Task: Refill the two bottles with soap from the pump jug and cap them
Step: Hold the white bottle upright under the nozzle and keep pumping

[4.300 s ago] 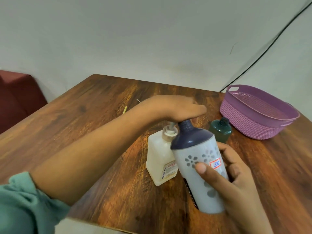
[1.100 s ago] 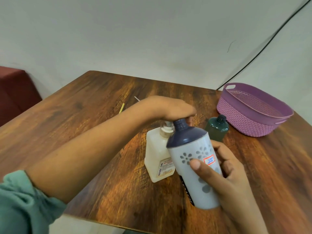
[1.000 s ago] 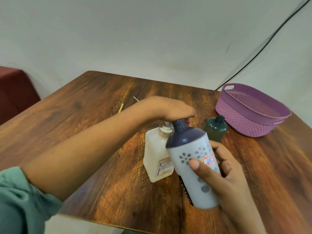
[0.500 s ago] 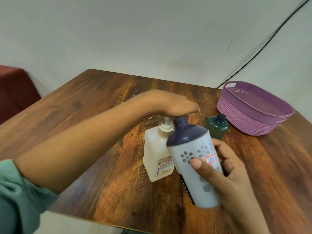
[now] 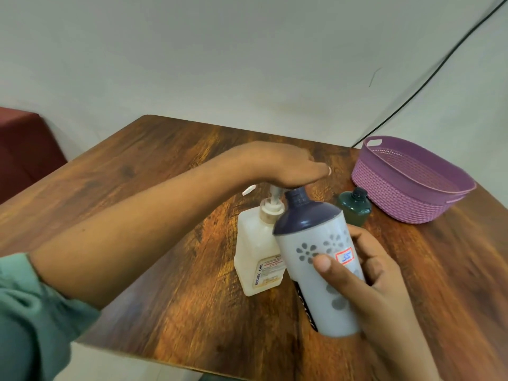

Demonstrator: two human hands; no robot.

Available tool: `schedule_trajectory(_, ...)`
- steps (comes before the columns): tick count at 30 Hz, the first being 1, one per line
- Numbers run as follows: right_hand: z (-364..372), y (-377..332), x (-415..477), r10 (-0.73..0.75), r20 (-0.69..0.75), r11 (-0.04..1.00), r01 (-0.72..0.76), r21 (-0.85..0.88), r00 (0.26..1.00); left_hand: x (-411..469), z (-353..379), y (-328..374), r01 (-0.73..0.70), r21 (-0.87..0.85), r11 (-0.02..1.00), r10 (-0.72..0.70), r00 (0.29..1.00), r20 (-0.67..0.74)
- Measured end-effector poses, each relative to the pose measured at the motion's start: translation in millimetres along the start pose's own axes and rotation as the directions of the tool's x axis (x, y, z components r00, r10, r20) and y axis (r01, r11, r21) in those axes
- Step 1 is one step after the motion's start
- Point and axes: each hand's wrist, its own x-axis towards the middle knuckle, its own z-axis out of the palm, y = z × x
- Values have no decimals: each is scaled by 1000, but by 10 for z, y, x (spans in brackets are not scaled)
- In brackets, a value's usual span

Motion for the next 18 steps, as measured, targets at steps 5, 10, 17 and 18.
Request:
schedule_trajectory(5, 8, 38, 4, 11, 2, 1000, -11, -9, 1000, -45, 92, -69, -85, -112, 990, 96, 991, 93)
schedule_trajectory(10, -6, 42, -13, 17, -16, 1000, -17, -10, 1000, -18, 99, -5, -85, -22, 996, 87, 989, 121)
schedule_trajectory(17, -21, 1, -15, 4, -7, 1000, -4, -26, 1000, 40, 64, -27, -96, -51, 994, 99, 994, 50)
schedule_trajectory(18, -19, 20, -10, 10, -4, 1000, -10, -25, 1000, 29, 98, -53, -88, -99, 991, 95, 993, 69)
